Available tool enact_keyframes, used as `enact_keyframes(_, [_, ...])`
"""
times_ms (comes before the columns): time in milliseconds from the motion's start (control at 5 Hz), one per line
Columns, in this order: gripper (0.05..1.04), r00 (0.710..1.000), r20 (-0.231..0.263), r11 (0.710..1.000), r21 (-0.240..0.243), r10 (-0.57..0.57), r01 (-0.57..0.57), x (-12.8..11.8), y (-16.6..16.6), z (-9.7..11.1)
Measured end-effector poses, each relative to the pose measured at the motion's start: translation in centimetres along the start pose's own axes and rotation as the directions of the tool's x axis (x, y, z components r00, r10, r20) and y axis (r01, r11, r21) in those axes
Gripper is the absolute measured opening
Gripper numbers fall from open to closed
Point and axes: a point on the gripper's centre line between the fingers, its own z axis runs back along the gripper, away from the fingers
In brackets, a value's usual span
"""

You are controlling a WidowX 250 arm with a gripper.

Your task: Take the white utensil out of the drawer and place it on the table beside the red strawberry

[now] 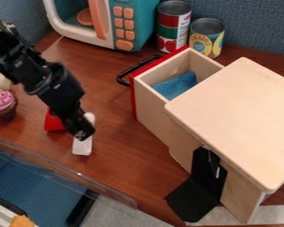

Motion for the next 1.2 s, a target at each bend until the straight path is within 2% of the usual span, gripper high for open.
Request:
enact_keyframes(200, [0.415, 0.999, 0.017, 0.998, -0.035, 0.05, -0.049, -0.6, 0.3, 0.9])
enact_keyframes(400, [0.724, 0.991, 0.045, 0.991, -0.055, 0.125, -0.122, -0.7, 0.7, 1.5])
enact_keyframes(600, [0.987, 0.987, 0.053, 0.988, -0.038, 0.149, -0.147, -0.7, 1.0, 1.6])
enact_keyframes(800, [1.009, 0.986, 0.057, 0.987, -0.032, 0.158, -0.156, -0.6, 1.1, 1.6])
enact_keyframes(1000, [1.003, 0.989, 0.083, 0.993, -0.004, 0.122, -0.122, 0.0, 0.9, 2.7])
enact_keyframes(1200, [1.0, 0.989, 0.055, 0.99, 0.024, 0.135, -0.137, 1.2, 1.6, 5.5])
